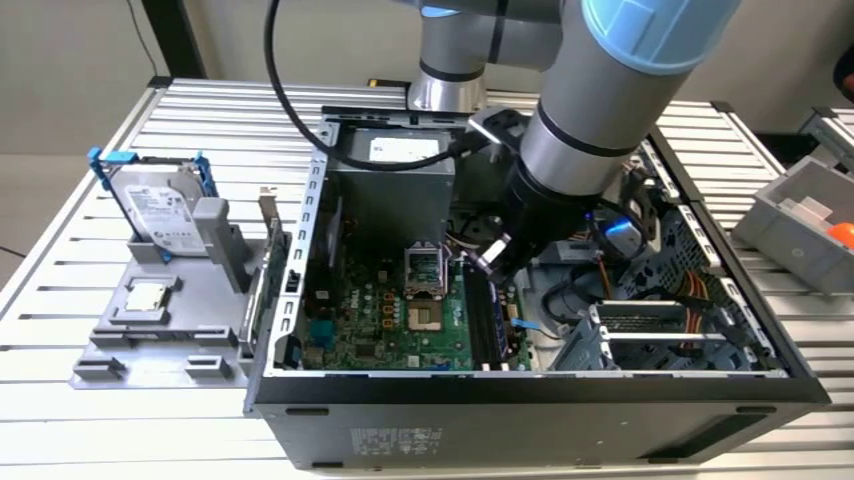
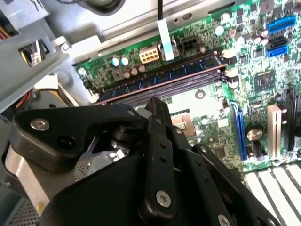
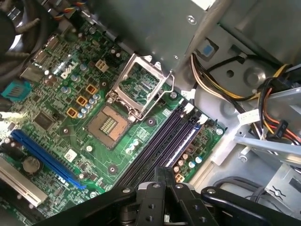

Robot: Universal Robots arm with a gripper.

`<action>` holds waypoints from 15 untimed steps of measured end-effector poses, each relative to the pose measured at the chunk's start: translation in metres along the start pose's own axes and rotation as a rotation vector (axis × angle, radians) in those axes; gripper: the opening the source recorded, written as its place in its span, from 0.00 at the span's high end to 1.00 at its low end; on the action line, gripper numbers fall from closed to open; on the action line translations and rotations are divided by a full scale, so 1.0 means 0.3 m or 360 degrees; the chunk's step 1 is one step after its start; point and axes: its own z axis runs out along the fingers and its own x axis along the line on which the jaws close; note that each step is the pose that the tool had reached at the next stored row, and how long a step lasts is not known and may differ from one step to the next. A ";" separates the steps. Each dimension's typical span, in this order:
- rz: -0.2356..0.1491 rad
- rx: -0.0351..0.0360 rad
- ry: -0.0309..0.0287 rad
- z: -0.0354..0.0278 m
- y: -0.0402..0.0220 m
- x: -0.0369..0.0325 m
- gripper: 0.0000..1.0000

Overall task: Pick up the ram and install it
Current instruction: 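Press down the ram until it locks into place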

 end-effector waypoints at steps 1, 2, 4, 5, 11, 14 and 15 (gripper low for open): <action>-0.0013 0.0000 0.00012 0.000 0.000 -0.001 1.00; -0.0025 0.0000 0.00025 0.000 -0.001 -0.001 1.00; -0.0049 -0.0001 0.00048 0.000 -0.002 -0.002 1.00; -0.0061 -0.0001 0.00058 0.000 -0.002 -0.003 1.00; -0.0127 -0.0001 0.00126 0.000 -0.005 -0.006 1.00; -0.0162 -0.0002 0.00161 -0.001 -0.007 -0.009 1.00; -0.0173 -0.0002 0.00170 -0.001 -0.007 -0.009 1.00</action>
